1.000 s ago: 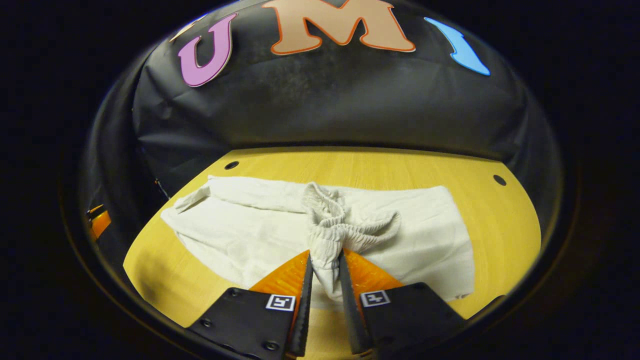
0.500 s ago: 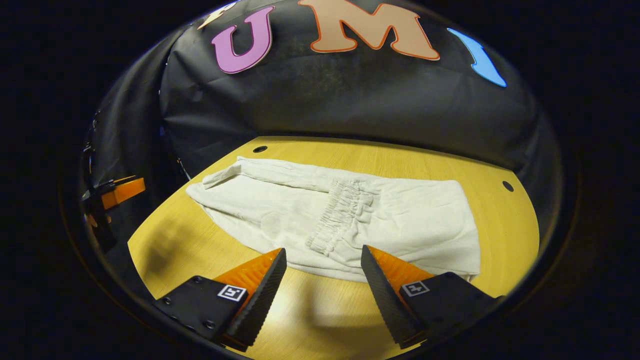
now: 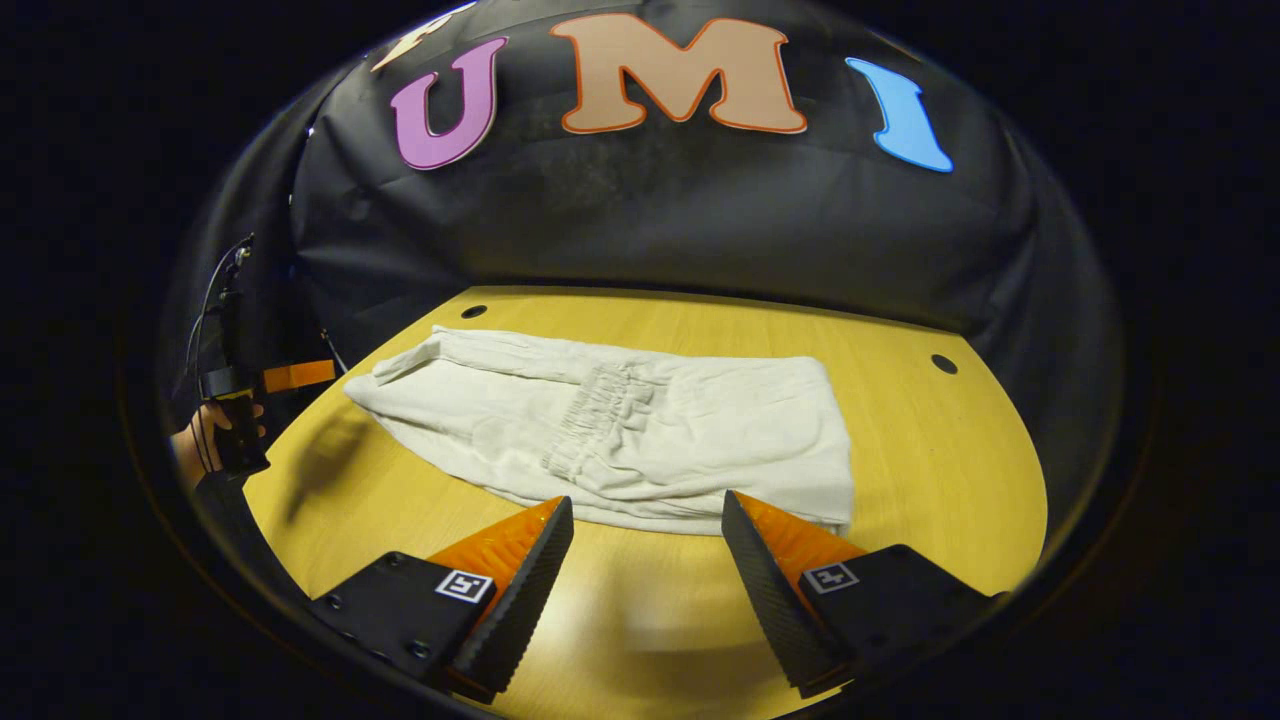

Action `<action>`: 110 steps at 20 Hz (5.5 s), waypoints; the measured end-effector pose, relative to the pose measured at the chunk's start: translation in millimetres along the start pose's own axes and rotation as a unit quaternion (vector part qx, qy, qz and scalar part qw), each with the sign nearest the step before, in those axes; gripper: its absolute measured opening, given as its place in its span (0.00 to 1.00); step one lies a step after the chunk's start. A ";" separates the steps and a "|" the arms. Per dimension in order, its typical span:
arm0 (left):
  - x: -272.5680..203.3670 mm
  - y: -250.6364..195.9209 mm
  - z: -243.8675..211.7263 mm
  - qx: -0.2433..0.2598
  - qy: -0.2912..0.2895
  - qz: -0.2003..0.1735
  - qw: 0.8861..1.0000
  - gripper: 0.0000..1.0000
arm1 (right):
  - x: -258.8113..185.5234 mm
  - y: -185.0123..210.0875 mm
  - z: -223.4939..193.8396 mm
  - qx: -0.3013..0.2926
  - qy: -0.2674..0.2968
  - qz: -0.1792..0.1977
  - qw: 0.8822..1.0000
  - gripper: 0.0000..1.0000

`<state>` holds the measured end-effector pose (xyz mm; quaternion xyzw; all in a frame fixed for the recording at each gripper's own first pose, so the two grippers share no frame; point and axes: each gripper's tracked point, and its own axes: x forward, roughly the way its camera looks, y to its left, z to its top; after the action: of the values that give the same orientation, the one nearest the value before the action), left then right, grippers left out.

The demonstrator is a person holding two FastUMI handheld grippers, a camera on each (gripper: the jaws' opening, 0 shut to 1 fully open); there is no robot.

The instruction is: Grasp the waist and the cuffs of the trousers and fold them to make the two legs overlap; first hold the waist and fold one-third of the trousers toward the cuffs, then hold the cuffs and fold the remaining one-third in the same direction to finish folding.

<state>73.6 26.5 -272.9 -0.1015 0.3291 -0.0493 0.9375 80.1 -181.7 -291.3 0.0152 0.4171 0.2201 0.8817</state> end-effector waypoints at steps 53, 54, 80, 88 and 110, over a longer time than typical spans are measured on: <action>-57.0 -292.4 144.7 0.071 -0.084 -0.141 0.984 0.00 | -108.4 -118.5 -29.7 0.099 -0.054 -0.025 0.993 0.97; -57.9 -303.5 147.6 0.071 -0.088 -0.144 0.983 0.00 | -108.0 -124.3 -30.3 0.101 -0.052 -0.022 0.993 0.97; -59.4 -528.5 -16.8 0.136 -0.010 -0.239 0.961 0.03 | -125.0 -198.7 -45.8 0.088 -0.043 0.024 0.995 0.97; -96.4 -509.3 -6.3 0.123 -0.039 -0.214 0.968 0.95 | -139.0 -192.5 8.2 0.058 -0.118 0.015 0.991 0.96; -272.3 -274.6 123.0 0.116 -0.238 -0.047 0.963 0.96 | -213.7 -88.8 128.3 0.020 -0.302 -0.036 0.952 0.96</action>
<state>-68.3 -178.3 47.4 -0.0165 0.0833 -0.1054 0.9908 90.0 -327.4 -70.7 0.0834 0.1356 0.1648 0.9734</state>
